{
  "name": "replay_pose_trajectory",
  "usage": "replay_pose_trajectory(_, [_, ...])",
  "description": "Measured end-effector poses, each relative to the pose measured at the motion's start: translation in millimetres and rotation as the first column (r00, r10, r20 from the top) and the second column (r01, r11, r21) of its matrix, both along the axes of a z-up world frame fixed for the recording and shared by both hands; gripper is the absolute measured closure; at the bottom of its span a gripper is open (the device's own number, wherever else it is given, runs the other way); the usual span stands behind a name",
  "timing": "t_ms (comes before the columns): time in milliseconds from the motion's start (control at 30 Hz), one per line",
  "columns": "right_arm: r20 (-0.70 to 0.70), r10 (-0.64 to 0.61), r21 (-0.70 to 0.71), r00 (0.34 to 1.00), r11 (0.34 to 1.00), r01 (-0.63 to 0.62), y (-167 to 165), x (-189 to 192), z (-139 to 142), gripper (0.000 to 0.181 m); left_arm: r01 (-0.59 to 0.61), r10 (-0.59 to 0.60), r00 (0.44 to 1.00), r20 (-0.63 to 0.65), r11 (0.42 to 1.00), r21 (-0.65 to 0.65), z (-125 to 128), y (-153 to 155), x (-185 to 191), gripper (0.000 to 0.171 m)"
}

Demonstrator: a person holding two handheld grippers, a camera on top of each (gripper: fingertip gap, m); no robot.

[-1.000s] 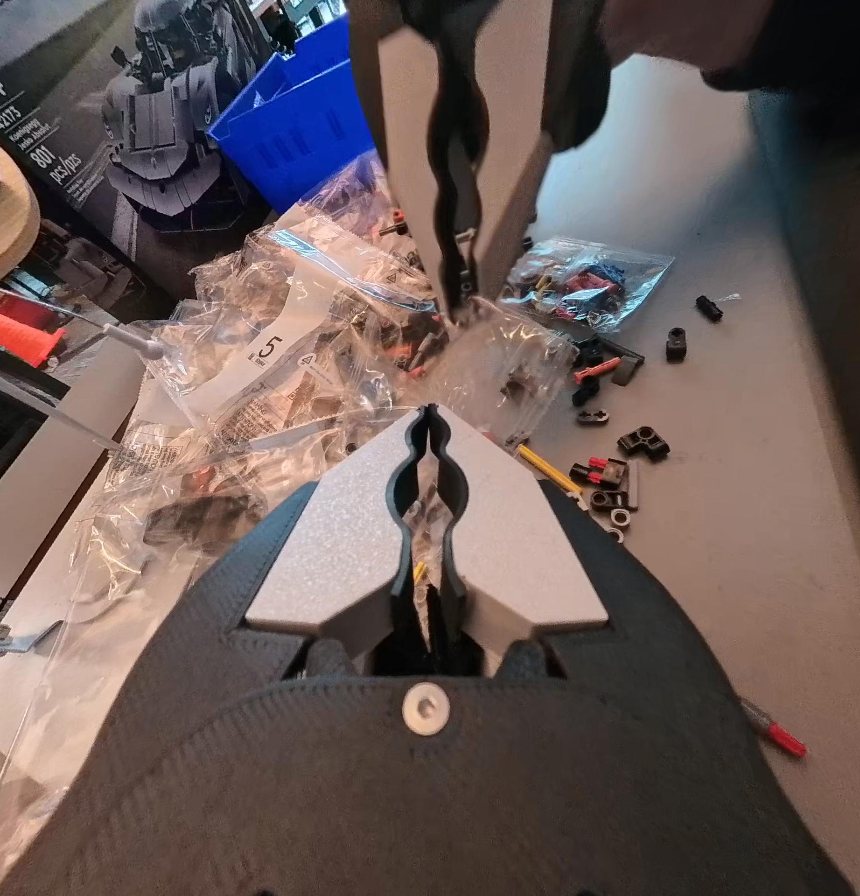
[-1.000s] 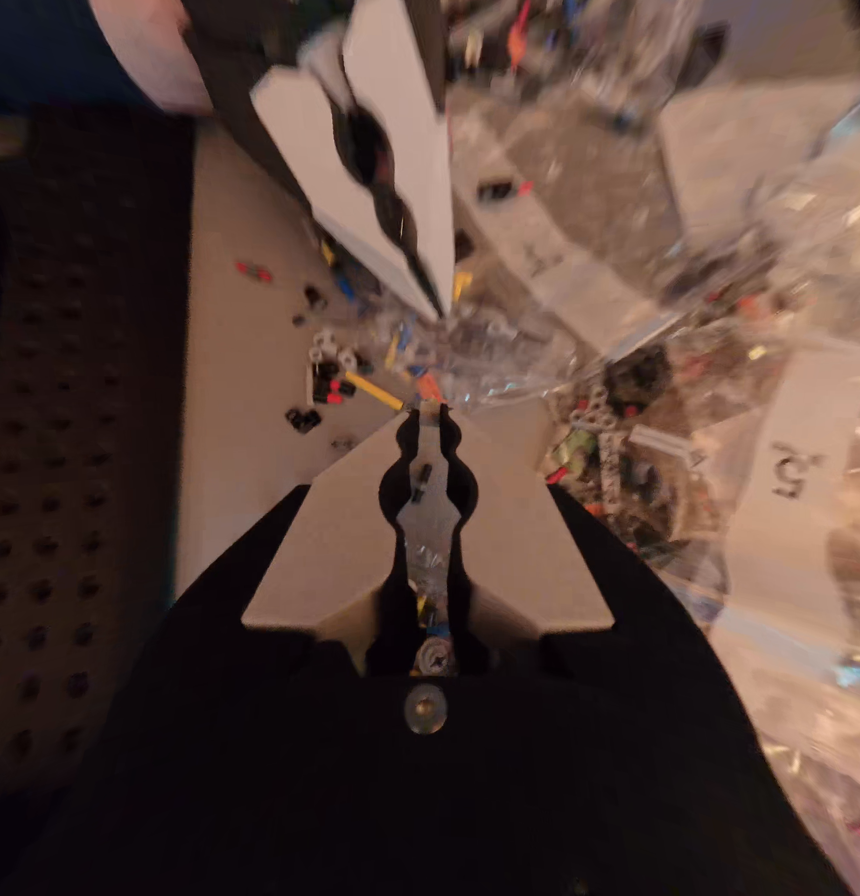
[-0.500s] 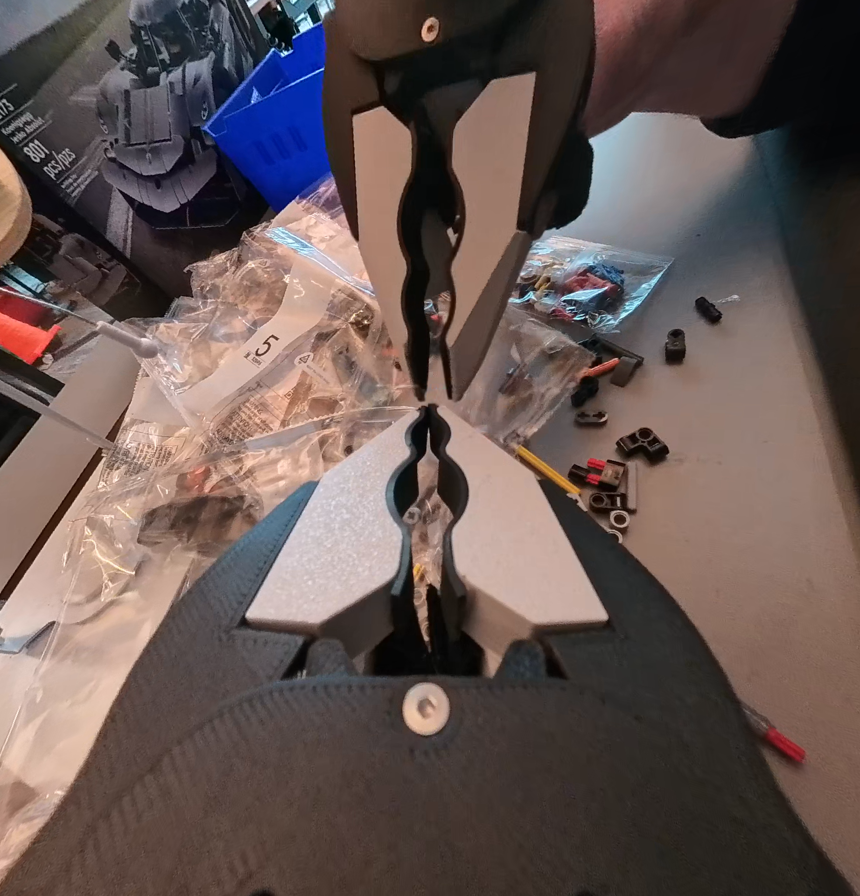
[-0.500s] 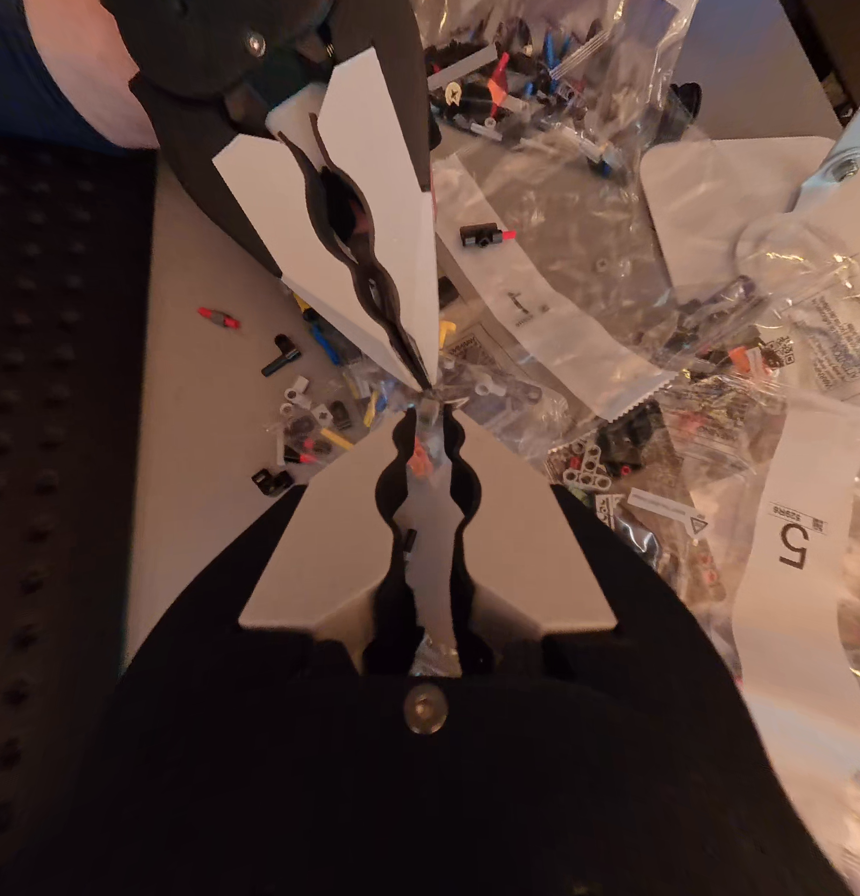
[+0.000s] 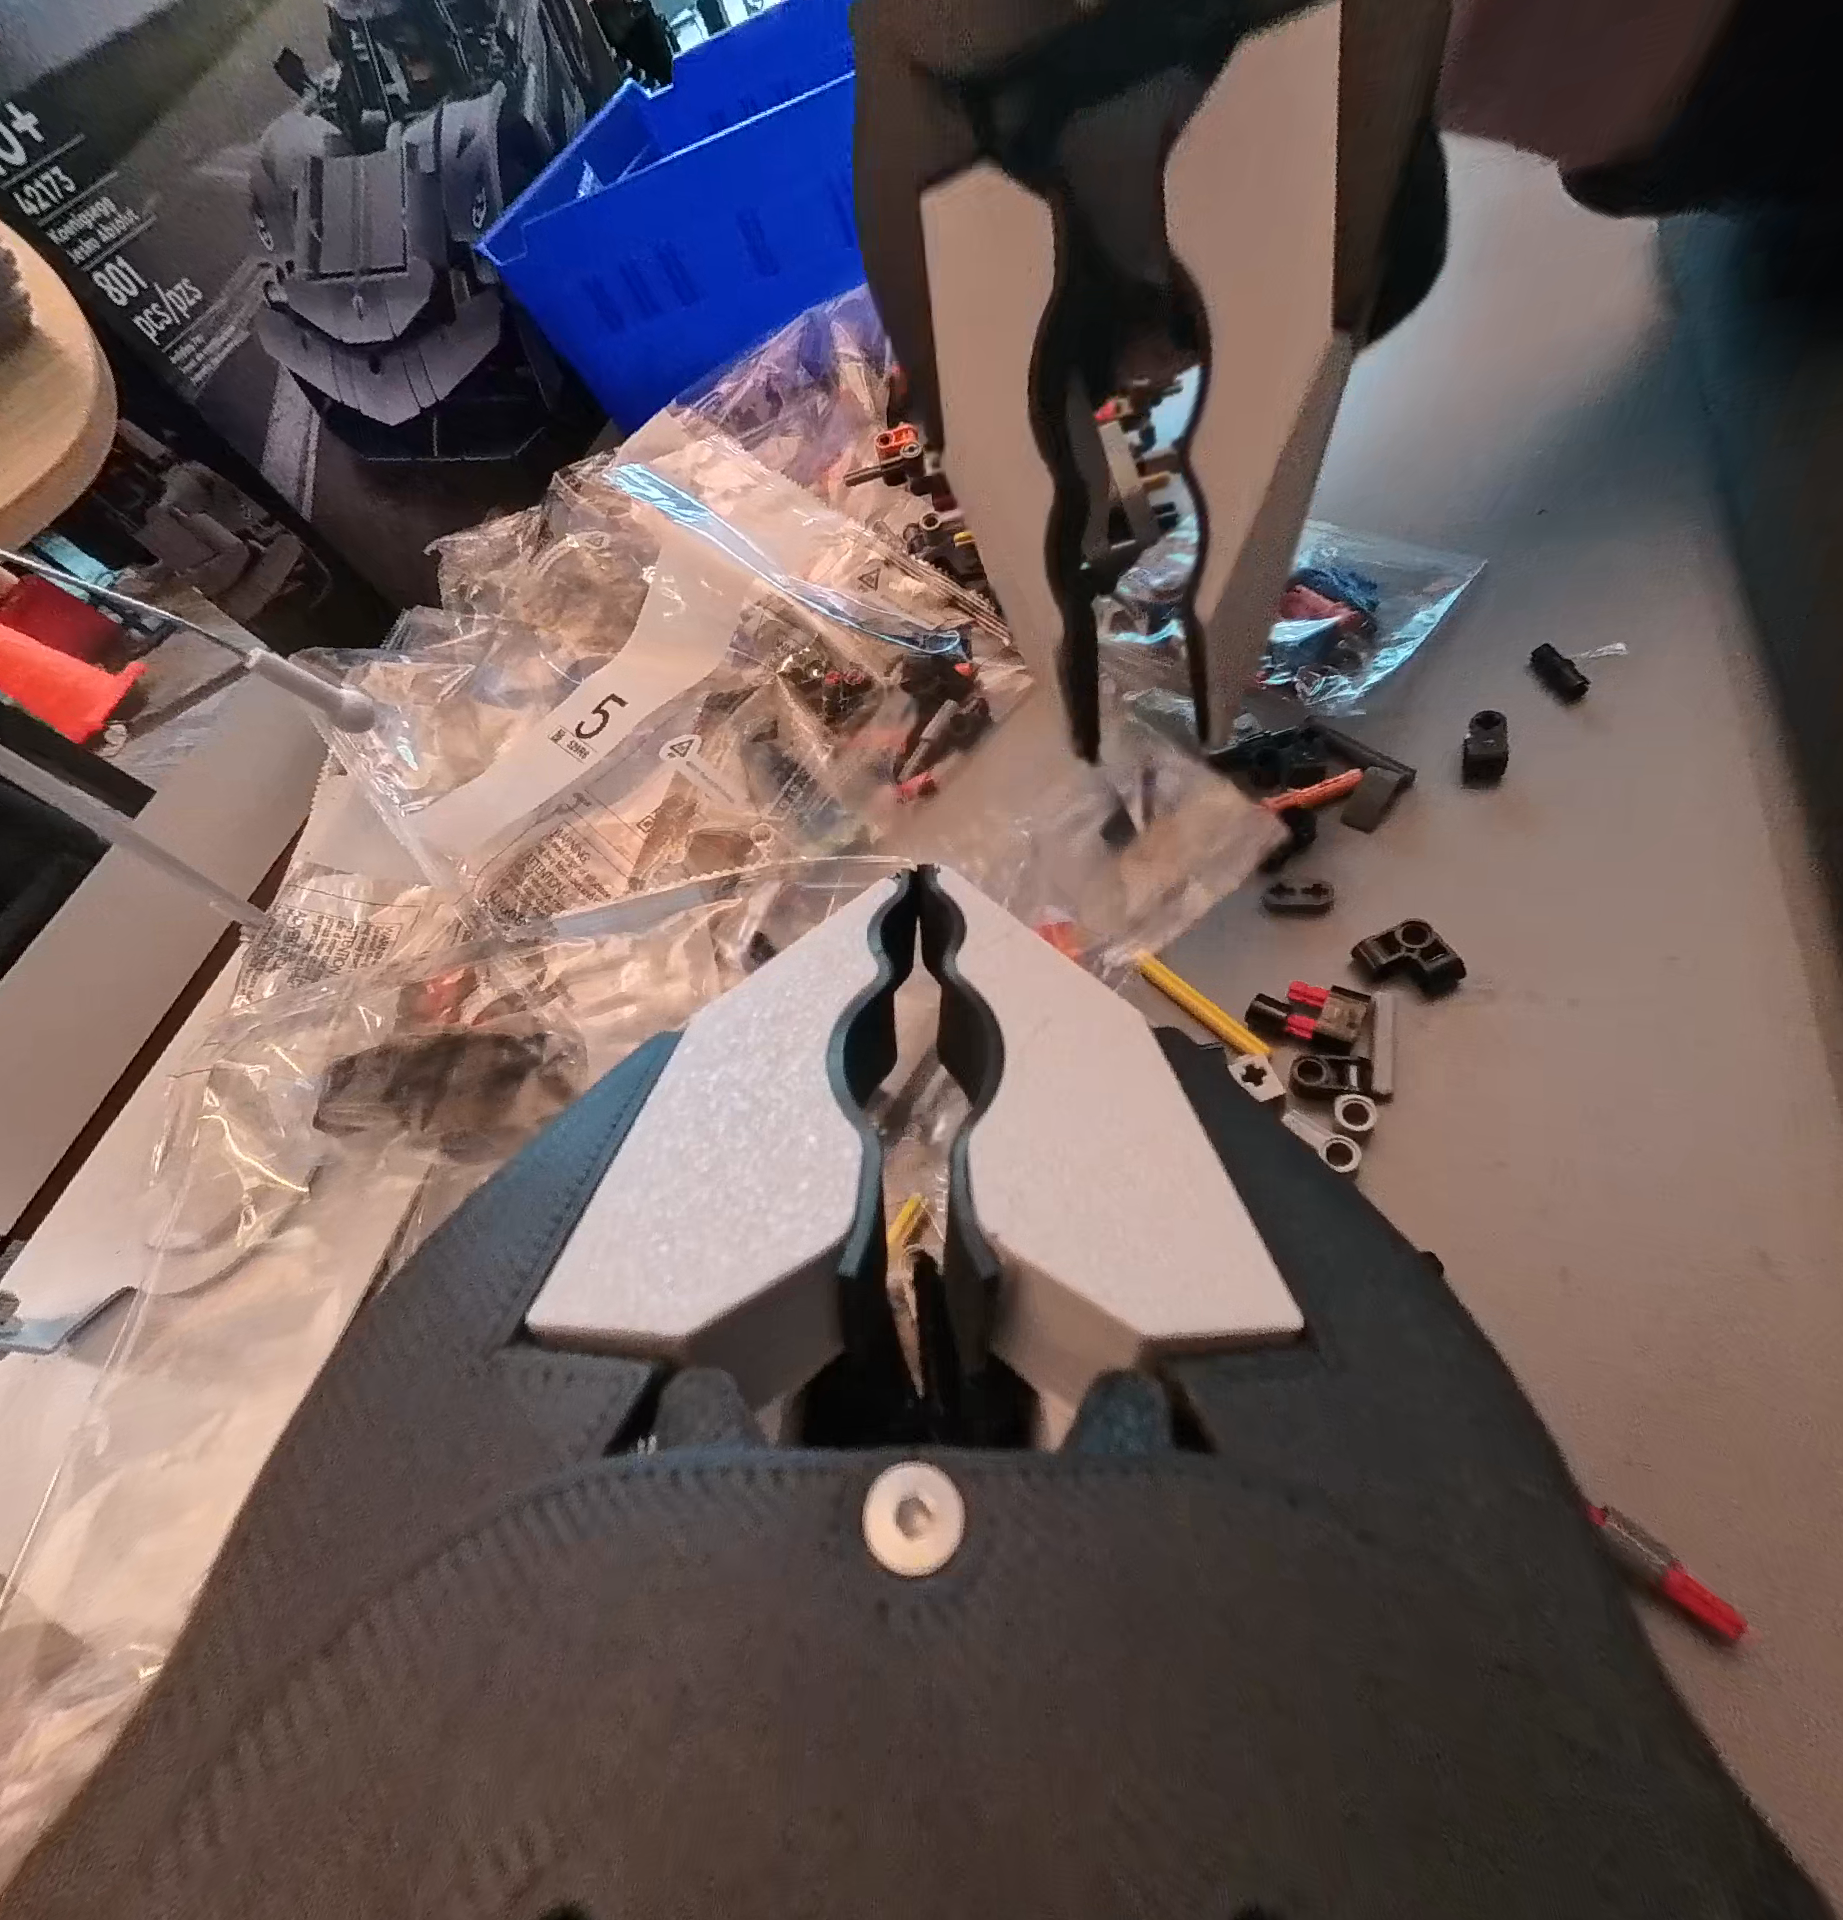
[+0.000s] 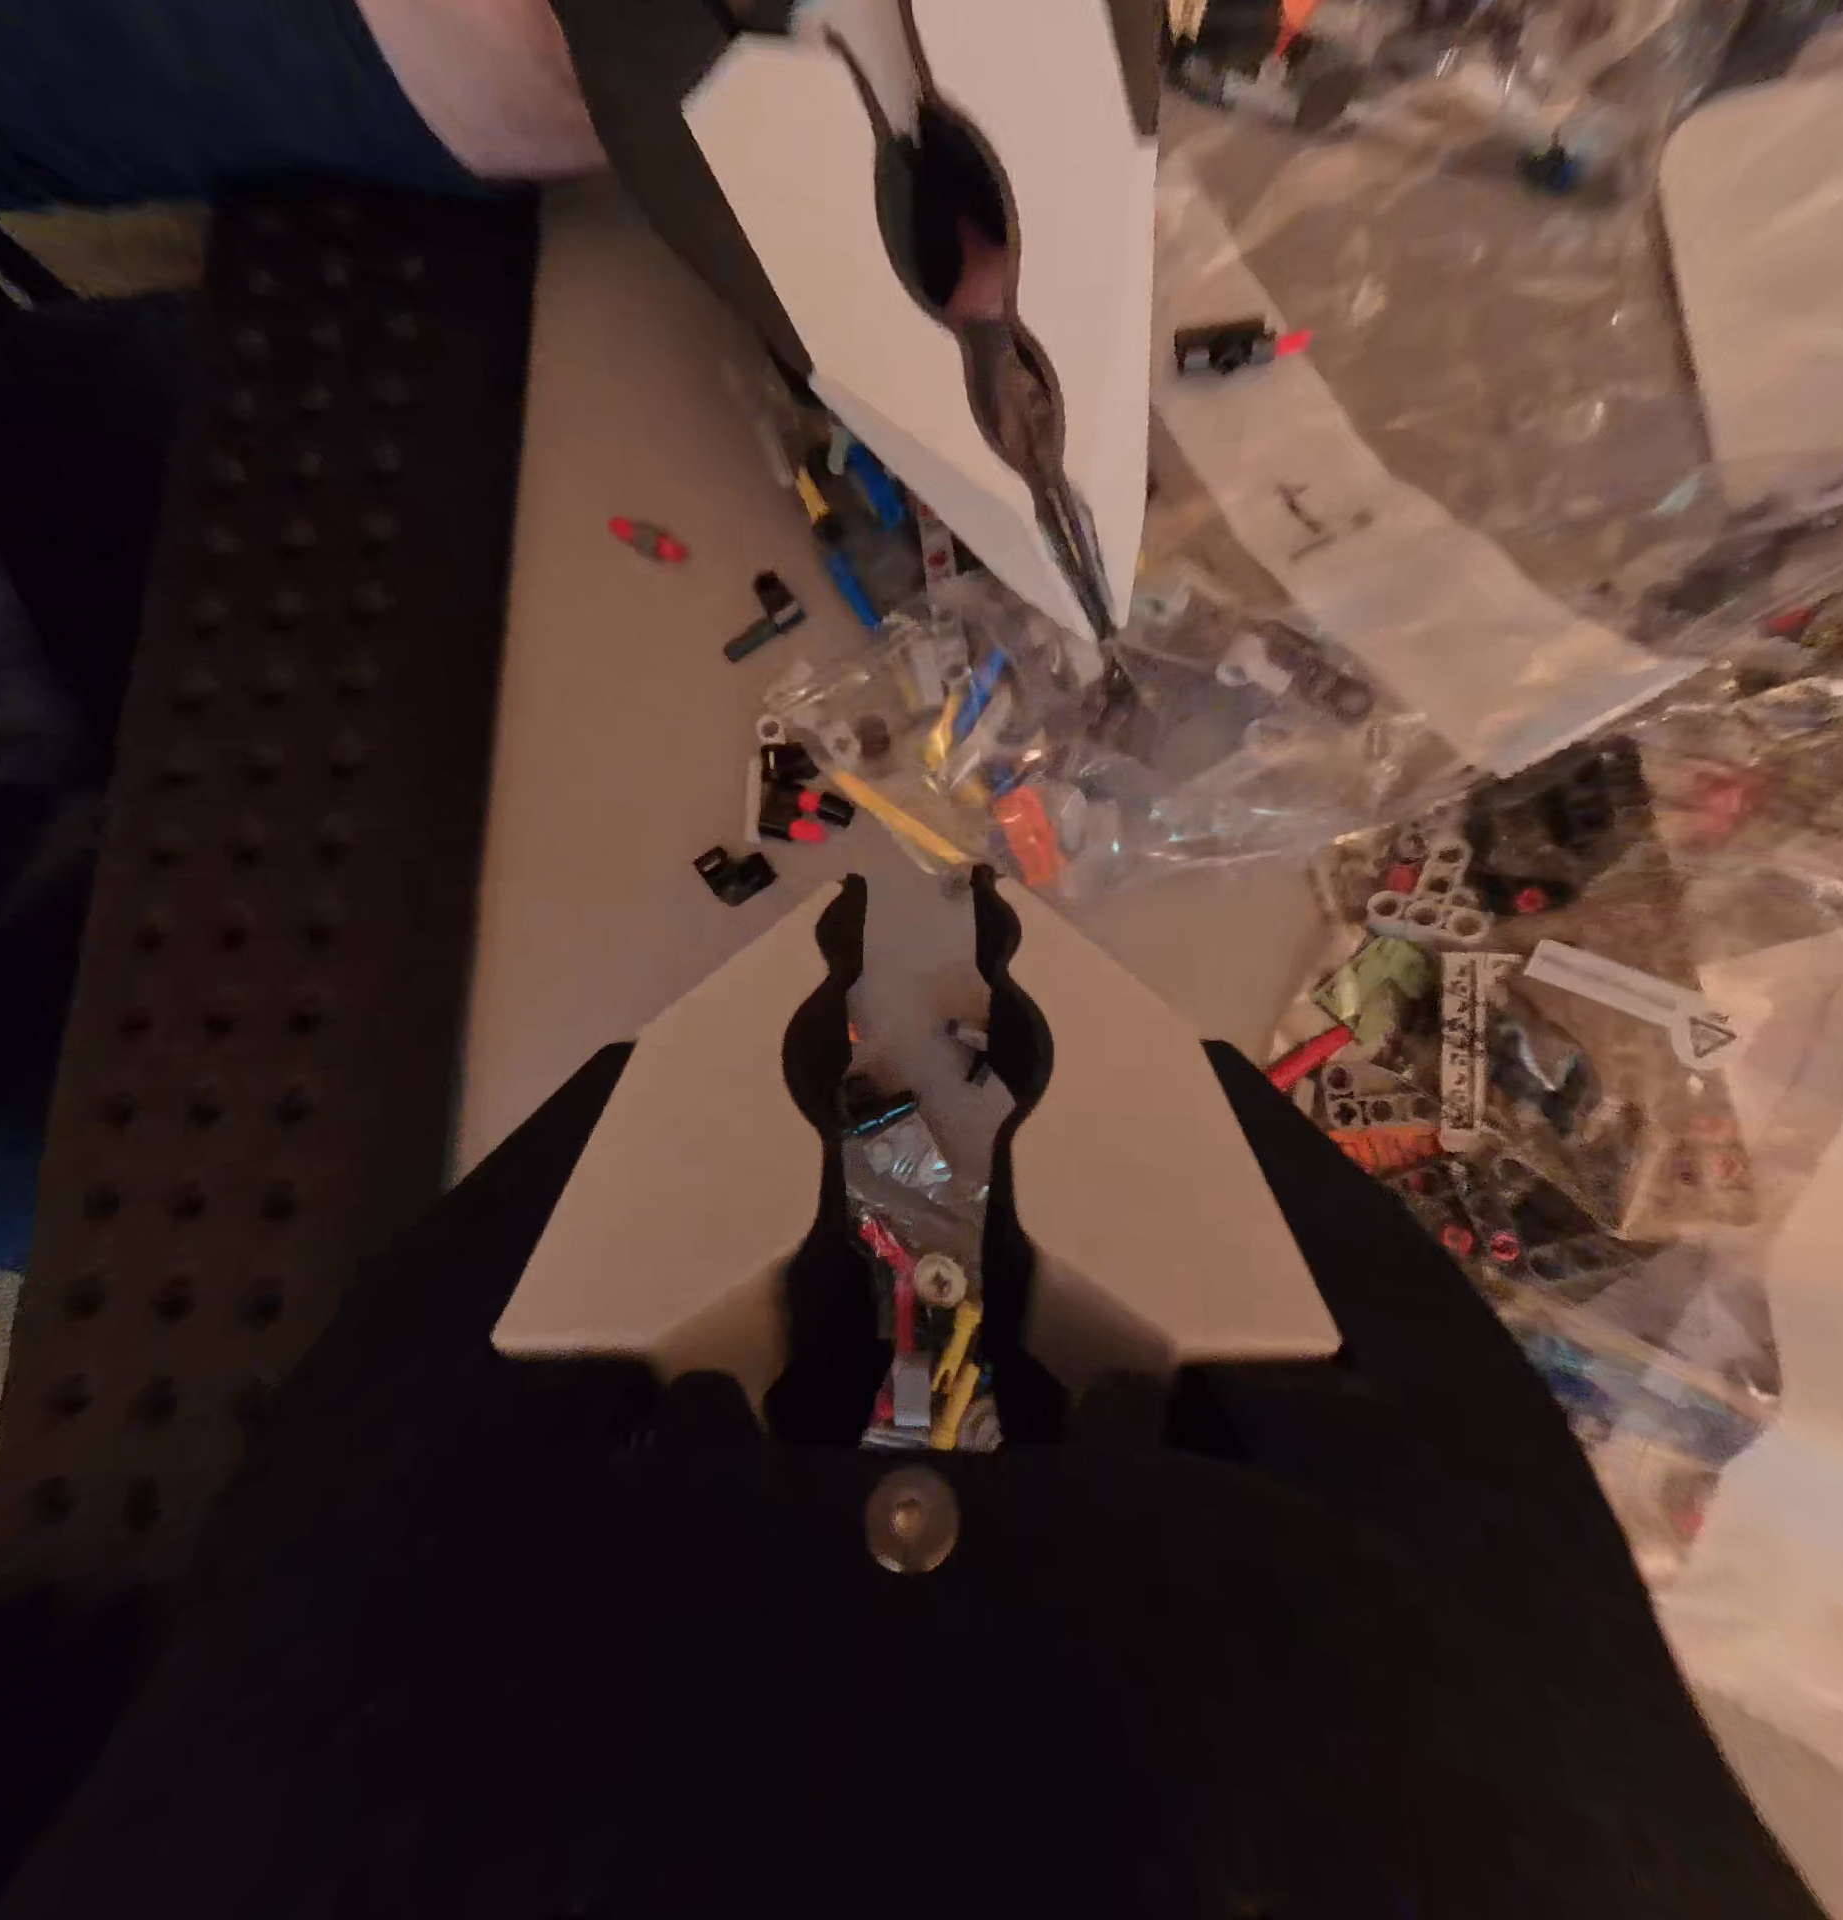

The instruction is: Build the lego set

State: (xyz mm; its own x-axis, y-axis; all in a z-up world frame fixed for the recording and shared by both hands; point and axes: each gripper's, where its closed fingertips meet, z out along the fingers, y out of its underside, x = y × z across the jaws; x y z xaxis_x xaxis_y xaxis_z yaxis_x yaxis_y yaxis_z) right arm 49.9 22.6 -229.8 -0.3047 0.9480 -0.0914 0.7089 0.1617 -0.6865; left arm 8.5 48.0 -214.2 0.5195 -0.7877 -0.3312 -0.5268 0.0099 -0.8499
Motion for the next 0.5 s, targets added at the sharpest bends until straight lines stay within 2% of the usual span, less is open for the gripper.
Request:
replay_pose_trajectory(267, [0.162,-0.027,0.082,0.986,0.997,0.014,3,-12,-42,0.163,-0.009,0.009,1.000,0.003,1.000,0.002,1,1,-2,0.171])
replay_pose_trajectory(367, [0.178,-0.019,0.081,0.984,0.997,0.005,0,-16,-47,0.163,-0.014,0.014,1.000,0.005,1.000,-0.001,1,2,-3,0.171])
replay_pose_trajectory(500, [0.180,-0.043,0.101,0.983,0.995,0.025,4,-18,-49,0.174,-0.024,0.024,1.000,0.002,1.000,-0.008,-1,4,-5,0.171])
